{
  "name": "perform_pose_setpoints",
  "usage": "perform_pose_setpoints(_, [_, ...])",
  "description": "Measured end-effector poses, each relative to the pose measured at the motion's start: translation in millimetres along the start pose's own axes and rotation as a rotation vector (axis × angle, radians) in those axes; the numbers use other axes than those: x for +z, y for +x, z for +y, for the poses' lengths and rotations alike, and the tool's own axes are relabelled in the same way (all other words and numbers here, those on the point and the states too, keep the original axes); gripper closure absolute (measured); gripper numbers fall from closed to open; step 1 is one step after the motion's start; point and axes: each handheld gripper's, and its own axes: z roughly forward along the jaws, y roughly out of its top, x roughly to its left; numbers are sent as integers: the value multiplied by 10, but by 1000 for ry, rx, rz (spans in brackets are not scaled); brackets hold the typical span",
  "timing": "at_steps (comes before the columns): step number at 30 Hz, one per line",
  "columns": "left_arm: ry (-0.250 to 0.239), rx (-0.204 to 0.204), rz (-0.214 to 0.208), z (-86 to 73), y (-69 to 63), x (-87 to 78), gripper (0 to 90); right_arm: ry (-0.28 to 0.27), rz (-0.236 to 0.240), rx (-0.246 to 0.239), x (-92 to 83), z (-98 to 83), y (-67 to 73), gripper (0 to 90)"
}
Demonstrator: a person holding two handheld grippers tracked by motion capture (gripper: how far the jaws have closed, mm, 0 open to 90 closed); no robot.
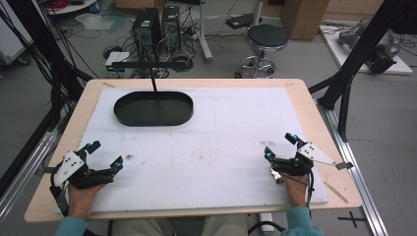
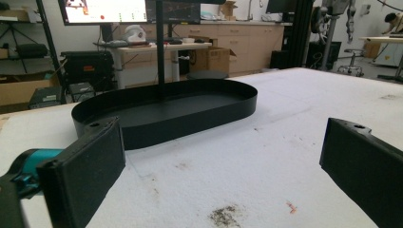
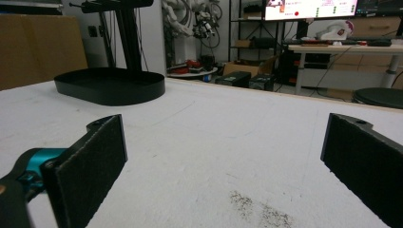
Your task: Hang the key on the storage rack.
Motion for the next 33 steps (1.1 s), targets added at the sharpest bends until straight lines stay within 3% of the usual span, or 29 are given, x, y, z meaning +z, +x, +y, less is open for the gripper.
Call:
perform_pose_setpoints(19, [-3,5,2,0,0,-5,17,0,-1,-8,1,3,4,5])
perform_pose_setpoints(25, [-2,7,3,1,-4,-4,17,14,-8,30,0,22,-26,5])
perform_pose_setpoints(28, [2,13,0,3,-6,-3,17,-6,-21,34,-46,95,-63,5])
perform_pose_setpoints(29, [4,14,-2,3,-6,2,17,-18,5,53,-89,177,-86,5])
perform_pose_setpoints(31, [2,13,-5,2,-11,4,17,-15,7,49,-99,207,-92,5])
perform_pose_setpoints(33, [5,20,-11,3,-9,2,17,10,28,16,-142,319,-109,5])
